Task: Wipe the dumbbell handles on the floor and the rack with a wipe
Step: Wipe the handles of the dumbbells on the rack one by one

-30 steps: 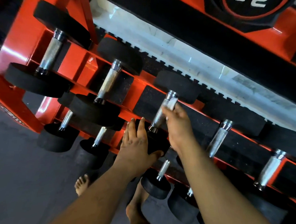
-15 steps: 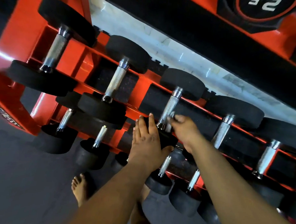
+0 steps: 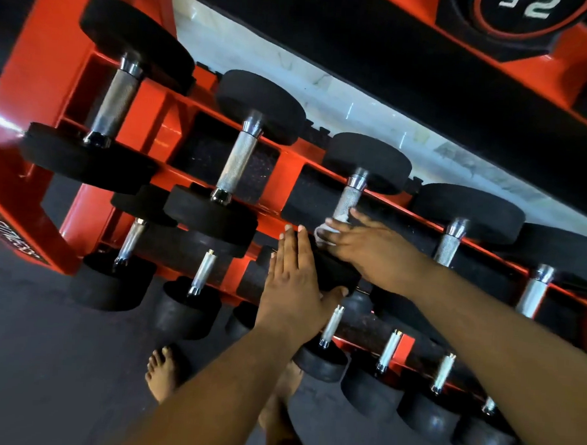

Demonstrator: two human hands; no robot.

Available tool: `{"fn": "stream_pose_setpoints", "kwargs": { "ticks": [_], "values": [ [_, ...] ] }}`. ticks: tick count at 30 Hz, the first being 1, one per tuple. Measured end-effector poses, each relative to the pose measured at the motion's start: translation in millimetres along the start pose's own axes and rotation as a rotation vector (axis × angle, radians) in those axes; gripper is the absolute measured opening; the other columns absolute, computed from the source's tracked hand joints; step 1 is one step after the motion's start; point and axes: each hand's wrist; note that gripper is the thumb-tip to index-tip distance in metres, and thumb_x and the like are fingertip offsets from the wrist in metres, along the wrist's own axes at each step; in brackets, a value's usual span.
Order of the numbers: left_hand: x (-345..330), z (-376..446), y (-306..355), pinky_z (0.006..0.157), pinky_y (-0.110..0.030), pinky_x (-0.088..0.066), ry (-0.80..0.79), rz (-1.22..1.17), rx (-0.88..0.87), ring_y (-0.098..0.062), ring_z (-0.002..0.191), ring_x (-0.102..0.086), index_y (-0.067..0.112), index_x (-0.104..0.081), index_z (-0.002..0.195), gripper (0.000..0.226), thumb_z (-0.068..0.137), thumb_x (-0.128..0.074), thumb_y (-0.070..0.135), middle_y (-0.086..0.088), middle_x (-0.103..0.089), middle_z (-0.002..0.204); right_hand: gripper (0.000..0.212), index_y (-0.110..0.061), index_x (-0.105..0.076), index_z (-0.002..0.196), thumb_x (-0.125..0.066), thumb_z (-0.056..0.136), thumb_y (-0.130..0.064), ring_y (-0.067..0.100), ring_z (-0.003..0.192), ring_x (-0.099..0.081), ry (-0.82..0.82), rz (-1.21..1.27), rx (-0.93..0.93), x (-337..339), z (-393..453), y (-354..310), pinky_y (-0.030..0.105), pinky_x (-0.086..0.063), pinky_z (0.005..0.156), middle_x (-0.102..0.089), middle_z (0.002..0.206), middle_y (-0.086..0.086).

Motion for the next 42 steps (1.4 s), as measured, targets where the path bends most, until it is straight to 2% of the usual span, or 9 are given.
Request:
{"fn": "stream_pose_setpoints", "kwargs": {
  "ticks": [3, 8, 12, 15, 24, 27, 32, 37, 42],
  "values": [
    [12.4, -3.8, -2.8, 0.125, -0.041, 0.013, -0.008, 0.13, -0.025, -0.017, 0.153, 0.025, 0.011, 0.023, 0.157, 0.112, 0.093, -0.052, 0.065, -0.008, 0.024, 0.167, 0.068, -0.028, -0.045, 0.151, -0.057, 0.091, 0.001, 0.018, 0.15, -0.029, -0.089, 0.178, -0.062, 4.8, -15.8, 1.6, 0.048, -0.025, 0.123, -0.034, 0.16, -0.009],
    [51.1, -3.1, -21.3, 0.125, -0.039, 0.014, 0.155, 0.129, -0.074, -0.015, 0.153, 0.025, 0.011, 0.009, 0.161, 0.098, 0.098, -0.053, 0.053, -0.003, 0.015, 0.169, 0.063, -0.028, -0.046, 0.15, -0.053, 0.095, 0.002, 0.015, 0.139, -0.048, 0.276, 0.516, -0.371, 21.0, 6.5, -17.0, 0.042, -0.046, 0.11, -0.047, 0.154, -0.006],
    [74.9, -3.7, -50.0, 0.127, -0.052, -0.001, 0.326, 0.312, -0.195, -0.023, 0.158, 0.004, 0.011, -0.016, 0.162, 0.088, 0.095, -0.057, 0.05, -0.008, -0.006, 0.171, 0.052, -0.024, -0.049, 0.149, -0.052, 0.1, -0.006, 0.012, 0.137, -0.047, 0.5, 0.64, -0.411, 45.3, 71.5, -49.5, 0.018, -0.034, 0.114, -0.052, 0.15, 0.0],
    [100.0, 4.9, -67.5, 0.126, -0.052, 0.004, 0.413, 0.295, -0.088, -0.024, 0.158, 0.003, 0.013, -0.018, 0.162, 0.088, 0.093, -0.056, 0.051, -0.009, -0.008, 0.171, 0.049, -0.014, -0.058, 0.141, -0.051, 0.096, 0.005, 0.014, 0.141, -0.045, 0.59, 0.645, -0.332, 52.9, 123.6, -61.3, 0.025, -0.032, 0.118, -0.054, 0.149, 0.004],
    [134.0, 30.9, -89.2, 0.126, -0.04, 0.007, 0.18, 0.173, 0.119, -0.027, 0.156, 0.016, 0.009, 0.014, 0.16, 0.122, 0.084, -0.06, 0.07, -0.018, 0.013, 0.168, 0.068, -0.019, -0.042, 0.152, -0.032, 0.086, -0.007, 0.021, 0.149, -0.032, 0.143, -0.183, -0.021, 57.4, 170.8, -28.7, 0.053, -0.017, 0.123, -0.04, 0.159, 0.001],
    [136.4, 30.9, -89.1, 0.125, -0.04, 0.008, 0.161, 0.157, 0.131, -0.027, 0.155, 0.018, 0.011, 0.016, 0.159, 0.123, 0.084, -0.061, 0.07, -0.017, 0.017, 0.168, 0.075, -0.015, -0.017, 0.161, -0.026, 0.087, -0.005, 0.024, 0.156, -0.008, 0.108, -0.158, -0.227, 55.9, 175.1, -40.7, 0.053, -0.005, 0.125, -0.014, 0.168, 0.004],
    [139.1, 31.2, -90.3, 0.125, -0.041, 0.009, 0.111, 0.158, 0.131, -0.026, 0.155, 0.019, 0.014, 0.016, 0.159, 0.122, 0.084, -0.061, 0.071, -0.017, 0.019, 0.167, 0.069, -0.015, -0.045, 0.151, -0.02, 0.086, -0.009, 0.023, 0.149, -0.032, 0.09, -0.138, 0.077, 47.9, 167.3, -41.4, 0.05, -0.015, 0.124, -0.041, 0.158, 0.004],
    [140.4, 30.7, -89.8, 0.127, -0.044, 0.007, 0.103, 0.168, 0.144, -0.027, 0.155, 0.02, 0.015, 0.017, 0.159, 0.12, 0.085, -0.059, 0.072, -0.017, 0.02, 0.167, 0.07, -0.013, -0.048, 0.148, -0.017, 0.085, -0.008, 0.025, 0.148, -0.034, 0.197, -0.07, -0.229, 61.7, 186.4, -30.8, 0.045, -0.02, 0.124, -0.046, 0.155, 0.007],
    [141.8, 31.4, -88.8, 0.127, -0.043, 0.006, 0.086, 0.149, 0.137, -0.026, 0.155, 0.019, 0.015, 0.015, 0.16, 0.12, 0.085, -0.061, 0.069, -0.016, 0.019, 0.167, 0.055, -0.013, -0.053, 0.144, -0.047, 0.09, -0.007, 0.024, 0.147, -0.036, 0.098, 0.082, 0.045, 47.5, 175.1, -54.2, 0.047, -0.019, 0.123, -0.052, 0.15, 0.004]
  ]
}}
Point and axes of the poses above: each hand's wrist, its own z-axis towards the middle knuckle, its own x-axis out of the back of the hand, y = z × x
